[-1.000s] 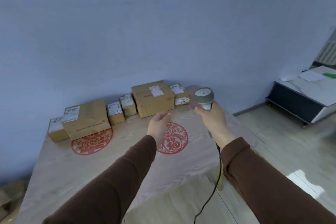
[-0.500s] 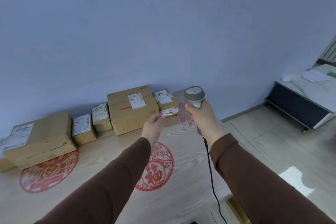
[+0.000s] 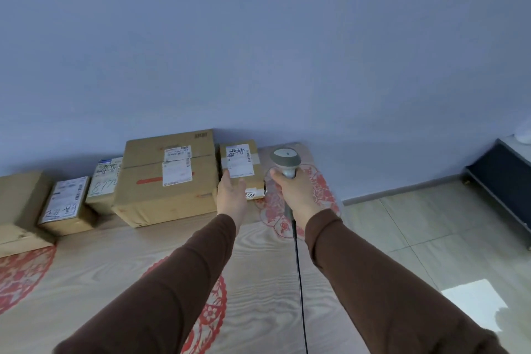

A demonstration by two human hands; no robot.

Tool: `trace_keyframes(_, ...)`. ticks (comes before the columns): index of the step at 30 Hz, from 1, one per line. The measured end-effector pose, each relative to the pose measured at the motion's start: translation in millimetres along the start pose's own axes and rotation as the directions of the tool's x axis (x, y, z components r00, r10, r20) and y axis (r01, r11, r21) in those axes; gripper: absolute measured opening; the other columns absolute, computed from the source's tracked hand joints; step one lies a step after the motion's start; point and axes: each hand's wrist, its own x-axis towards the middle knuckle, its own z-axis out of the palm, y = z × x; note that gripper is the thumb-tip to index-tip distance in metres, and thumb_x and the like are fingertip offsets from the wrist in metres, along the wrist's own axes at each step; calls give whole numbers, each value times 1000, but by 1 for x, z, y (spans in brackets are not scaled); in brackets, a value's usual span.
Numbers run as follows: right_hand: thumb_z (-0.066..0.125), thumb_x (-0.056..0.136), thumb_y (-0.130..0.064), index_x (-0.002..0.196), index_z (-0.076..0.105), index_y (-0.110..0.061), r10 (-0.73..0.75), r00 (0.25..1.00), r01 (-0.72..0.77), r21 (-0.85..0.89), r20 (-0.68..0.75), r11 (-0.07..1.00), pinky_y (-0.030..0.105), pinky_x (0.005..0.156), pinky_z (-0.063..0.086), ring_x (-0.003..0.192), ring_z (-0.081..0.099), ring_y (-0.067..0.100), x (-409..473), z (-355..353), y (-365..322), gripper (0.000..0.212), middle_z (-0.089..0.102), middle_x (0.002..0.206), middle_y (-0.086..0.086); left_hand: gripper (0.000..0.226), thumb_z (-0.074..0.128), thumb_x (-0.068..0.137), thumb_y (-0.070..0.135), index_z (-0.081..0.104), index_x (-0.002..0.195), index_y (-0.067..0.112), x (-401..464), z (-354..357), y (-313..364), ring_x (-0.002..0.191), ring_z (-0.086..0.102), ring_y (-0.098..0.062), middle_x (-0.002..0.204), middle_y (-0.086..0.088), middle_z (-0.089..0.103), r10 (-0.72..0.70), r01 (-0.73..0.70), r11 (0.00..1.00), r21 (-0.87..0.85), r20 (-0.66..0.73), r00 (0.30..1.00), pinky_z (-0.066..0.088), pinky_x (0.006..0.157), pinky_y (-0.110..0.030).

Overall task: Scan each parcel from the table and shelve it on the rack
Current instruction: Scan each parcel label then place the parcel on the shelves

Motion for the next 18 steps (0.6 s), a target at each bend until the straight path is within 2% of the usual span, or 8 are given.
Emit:
trace_keyframes(2,77,85,-37,105,69,-15,20,999,-21,3,24,1000,38,76,53,81,68,17,18,6,9,31,72,87,-4,61,47,108,28,25,164,20,18,7,-5,152,32,-22,167,0,32,5,-4,1000,27,-32,999,27,125,-46)
trace_keyframes(4,76,90,-31,113,68,-18,42,998,-43,19,42,999,32,82,52,91,68,12,32,11,17,27,73,98,-7,64,47,107,32,21,165,19,34,13,-10,155,27,-24,169,-2,28,-11,14,998,59,-57,998,25,126,-48)
trace_keyframes(6,75,92,-26,112,66,-20,87,995,-90,52,57,995,26,77,50,91,66,7,47,18,24,23,72,99,-9,68,47,107,35,17,165,17,49,18,-16,157,21,-26,171,-5,24,-39,46,993,112,-65,997,20,127,-48)
trace_keyframes(9,77,90,-25,110,67,-18,154,987,-157,67,50,985,30,80,51,93,67,15,65,33,33,23,72,100,-2,75,50,107,35,9,166,13,65,25,-23,159,15,-27,172,-9,17,-86,98,982,159,-77,993,16,128,-46)
trace_keyframes(12,79,87,-24,117,67,-11,202,977,-207,75,74,975,36,87,54,103,69,25,80,45,44,35,73,108,6,79,51,106,36,5,166,13,78,31,-27,157,20,-32,172,-13,18,-138,153,976,157,-104,985,19,127,-48)
trace_keyframes(15,76,90,-15,117,66,-8,240,965,-250,92,102,964,28,72,49,95,66,22,88,48,49,29,71,103,5,78,50,107,35,3,166,11,88,31,-30,155,26,-34,170,-14,23,-212,222,966,132,-90,973,23,126,-47)
trace_keyframes(18,76,89,-10,115,68,-7,262,960,-272,104,98,957,33,82,53,94,68,25,95,51,54,28,73,103,9,72,46,109,33,8,166,12,96,27,-34,154,31,-33,169,-12,28,-236,243,964,106,-75,969,26,126,-45)
